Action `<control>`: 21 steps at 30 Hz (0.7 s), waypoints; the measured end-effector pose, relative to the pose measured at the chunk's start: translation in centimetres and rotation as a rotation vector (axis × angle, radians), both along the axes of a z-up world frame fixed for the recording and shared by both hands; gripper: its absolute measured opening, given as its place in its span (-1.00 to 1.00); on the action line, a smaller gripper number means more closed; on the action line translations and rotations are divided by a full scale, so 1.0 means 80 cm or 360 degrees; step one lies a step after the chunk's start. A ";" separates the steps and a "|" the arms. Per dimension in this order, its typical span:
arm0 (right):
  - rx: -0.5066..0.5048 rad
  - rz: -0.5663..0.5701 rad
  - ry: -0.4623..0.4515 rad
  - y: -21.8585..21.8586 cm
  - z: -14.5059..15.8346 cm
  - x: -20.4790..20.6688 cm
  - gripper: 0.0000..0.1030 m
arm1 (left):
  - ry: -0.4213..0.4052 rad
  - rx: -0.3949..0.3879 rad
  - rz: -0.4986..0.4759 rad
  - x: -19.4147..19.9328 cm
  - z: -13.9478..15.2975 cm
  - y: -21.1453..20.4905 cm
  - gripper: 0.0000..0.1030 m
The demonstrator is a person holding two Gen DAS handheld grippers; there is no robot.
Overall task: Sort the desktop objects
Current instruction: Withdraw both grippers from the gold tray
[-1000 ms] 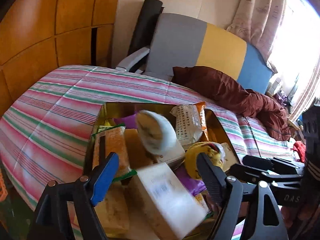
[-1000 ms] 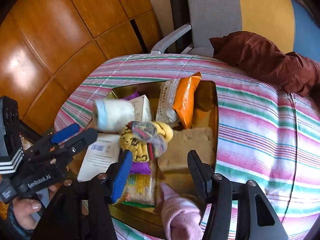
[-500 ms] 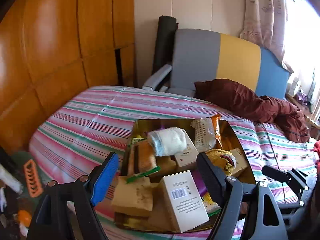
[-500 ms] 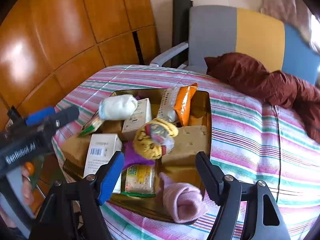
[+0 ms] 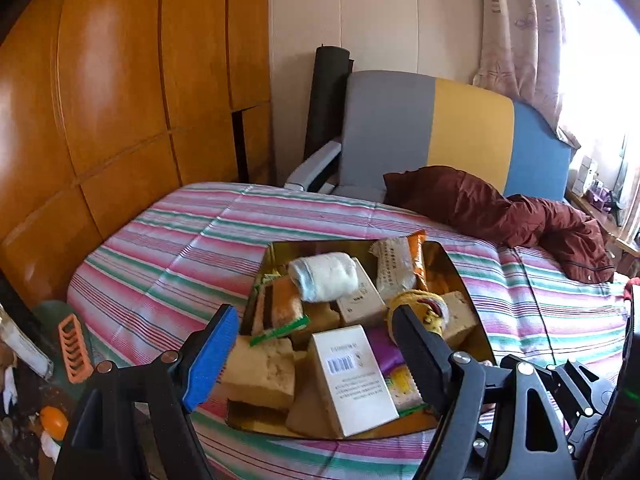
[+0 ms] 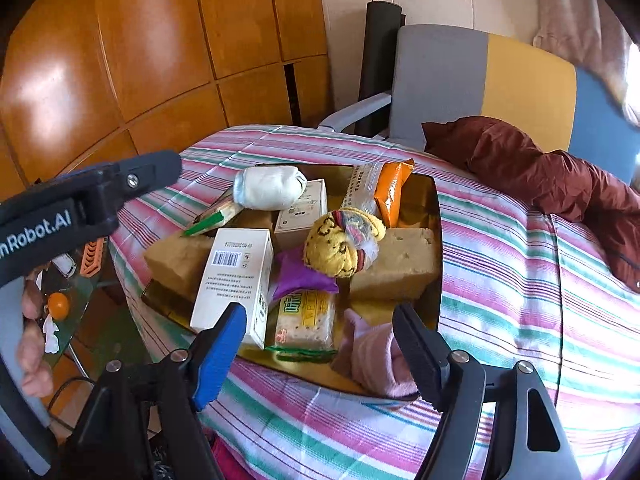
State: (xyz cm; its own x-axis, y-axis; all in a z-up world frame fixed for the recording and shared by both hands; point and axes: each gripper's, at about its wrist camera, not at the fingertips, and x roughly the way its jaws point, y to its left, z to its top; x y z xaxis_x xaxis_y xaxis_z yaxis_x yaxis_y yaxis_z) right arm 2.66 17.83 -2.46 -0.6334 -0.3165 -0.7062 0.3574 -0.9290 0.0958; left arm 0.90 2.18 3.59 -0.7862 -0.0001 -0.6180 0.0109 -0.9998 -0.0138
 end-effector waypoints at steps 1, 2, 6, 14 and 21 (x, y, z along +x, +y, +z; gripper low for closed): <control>0.0002 -0.0002 0.0005 0.000 0.000 0.002 0.50 | 0.0000 -0.0002 0.0001 0.001 -0.002 0.001 0.56; 0.0009 -0.0005 0.0014 0.000 0.000 0.005 0.50 | -0.0006 -0.0002 -0.0002 0.001 -0.004 0.001 0.56; 0.0034 -0.0007 0.0029 -0.002 0.000 0.010 0.51 | -0.0019 0.0017 -0.0017 0.001 -0.008 0.002 0.56; 0.0055 -0.0013 0.0049 -0.006 -0.001 0.016 0.55 | -0.0030 0.0019 -0.0027 0.001 -0.013 0.000 0.53; 0.0068 -0.0015 0.0050 -0.007 -0.004 0.016 0.58 | -0.0035 0.0004 -0.0029 0.001 -0.015 0.002 0.53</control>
State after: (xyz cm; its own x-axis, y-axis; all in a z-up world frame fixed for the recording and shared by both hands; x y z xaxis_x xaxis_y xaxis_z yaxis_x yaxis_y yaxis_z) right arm 3.93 17.30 -2.79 -0.6582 -0.2807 -0.6985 0.3511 -0.9353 0.0450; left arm 0.95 2.36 2.35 -0.7724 0.0157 -0.6349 -0.0068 -0.9998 -0.0164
